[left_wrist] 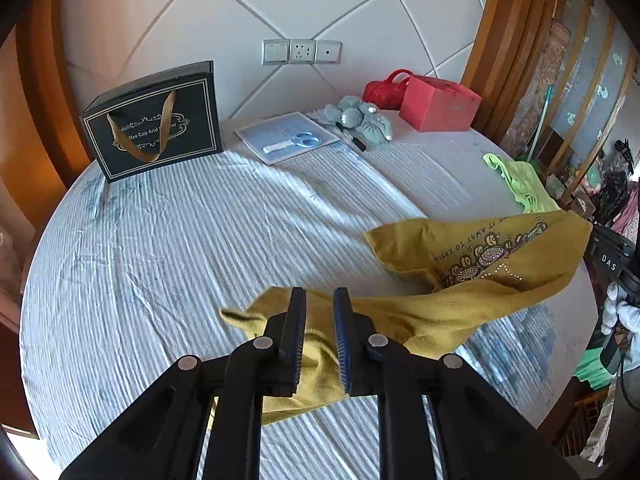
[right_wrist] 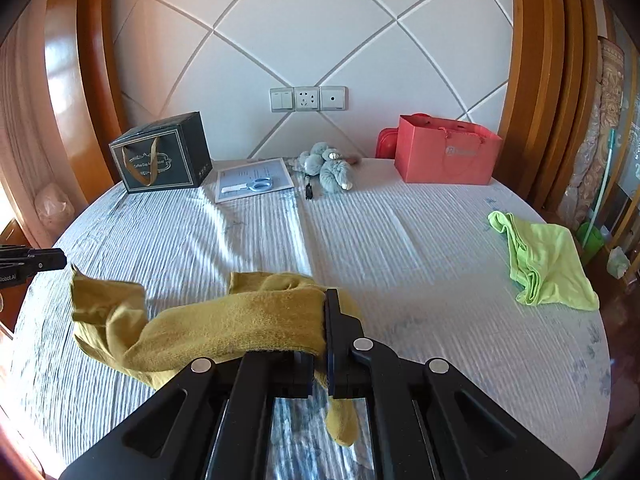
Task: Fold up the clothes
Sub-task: 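Lift the T-shirt with both grippers and shake it out in the air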
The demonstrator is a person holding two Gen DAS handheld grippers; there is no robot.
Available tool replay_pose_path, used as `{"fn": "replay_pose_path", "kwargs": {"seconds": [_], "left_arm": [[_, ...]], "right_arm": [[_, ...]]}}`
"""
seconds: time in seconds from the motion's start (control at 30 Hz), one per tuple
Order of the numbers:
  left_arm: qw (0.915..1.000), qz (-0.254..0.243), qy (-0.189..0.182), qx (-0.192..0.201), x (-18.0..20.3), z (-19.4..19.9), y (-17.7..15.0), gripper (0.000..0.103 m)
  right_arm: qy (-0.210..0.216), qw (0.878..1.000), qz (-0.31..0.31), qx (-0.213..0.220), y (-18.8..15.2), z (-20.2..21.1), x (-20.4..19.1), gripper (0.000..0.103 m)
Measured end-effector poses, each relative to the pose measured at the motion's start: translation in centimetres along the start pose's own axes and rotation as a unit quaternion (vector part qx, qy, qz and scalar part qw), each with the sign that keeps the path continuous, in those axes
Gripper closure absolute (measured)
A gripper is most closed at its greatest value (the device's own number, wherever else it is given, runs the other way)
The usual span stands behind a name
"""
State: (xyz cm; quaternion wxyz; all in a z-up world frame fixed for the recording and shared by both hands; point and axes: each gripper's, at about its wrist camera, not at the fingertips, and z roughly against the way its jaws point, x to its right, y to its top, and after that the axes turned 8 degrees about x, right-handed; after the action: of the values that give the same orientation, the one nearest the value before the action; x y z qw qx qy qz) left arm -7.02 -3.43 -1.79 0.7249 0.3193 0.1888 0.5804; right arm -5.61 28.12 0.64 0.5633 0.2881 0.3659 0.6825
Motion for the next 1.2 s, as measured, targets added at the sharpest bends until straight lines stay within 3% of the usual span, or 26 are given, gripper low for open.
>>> {"fn": "replay_pose_path", "kwargs": {"seconds": [0.03, 0.1, 0.13, 0.23, 0.4, 0.6, 0.63, 0.7, 0.9, 1.2], "left_arm": [[1.0, -0.002, 0.003, -0.009, 0.1, -0.4, -0.5, 0.084], [0.9995, -0.006, 0.007, -0.03, 0.2, -1.5, -1.5, 0.067], [0.9992, -0.007, 0.003, -0.04, 0.3, -2.0, -2.2, 0.065], [0.9974, -0.014, -0.009, -0.07, 0.9, -3.6, -4.0, 0.064], [0.9936, -0.029, 0.023, -0.107, 1.3, -7.2, -6.4, 0.061], [0.9898, 0.006, 0.029, -0.139, 0.3, -10.8, -8.1, 0.062], [0.9903, 0.014, 0.023, -0.136, 0.2, -10.8, -8.1, 0.065], [0.9913, 0.025, 0.009, -0.129, 0.1, -10.6, -8.1, 0.095], [0.9965, 0.02, 0.006, -0.081, 0.5, -7.8, -6.4, 0.098], [0.9979, 0.016, 0.02, 0.059, -0.9, -0.4, 2.5, 0.098]], "right_arm": [[0.003, 1.0, -0.002, -0.006, -0.4, -0.2, -0.1, 0.1], [0.008, 1.0, -0.004, -0.016, -1.1, -0.6, -0.2, 0.1], [0.007, 1.0, -0.004, -0.019, -1.3, -0.7, -0.2, 0.1], [0.004, 1.0, -0.006, -0.024, -1.8, -0.8, 0.1, 0.1], [0.0, 0.999, -0.011, -0.038, -2.8, -0.6, 0.7, 0.1], [-0.004, 0.998, -0.013, -0.057, -3.9, -0.5, 1.3, 0.1], [-0.005, 0.998, -0.013, -0.06, -4.1, -0.5, 1.4, 0.1], [-0.006, 0.998, -0.012, -0.063, -4.2, -0.6, 1.4, 0.1], [-0.01, 0.998, -0.01, -0.063, -4.3, -0.7, 1.4, 0.1], [-0.016, 1.0, 0.025, 0.009, 0.3, -0.1, 0.7, 0.1]]}}
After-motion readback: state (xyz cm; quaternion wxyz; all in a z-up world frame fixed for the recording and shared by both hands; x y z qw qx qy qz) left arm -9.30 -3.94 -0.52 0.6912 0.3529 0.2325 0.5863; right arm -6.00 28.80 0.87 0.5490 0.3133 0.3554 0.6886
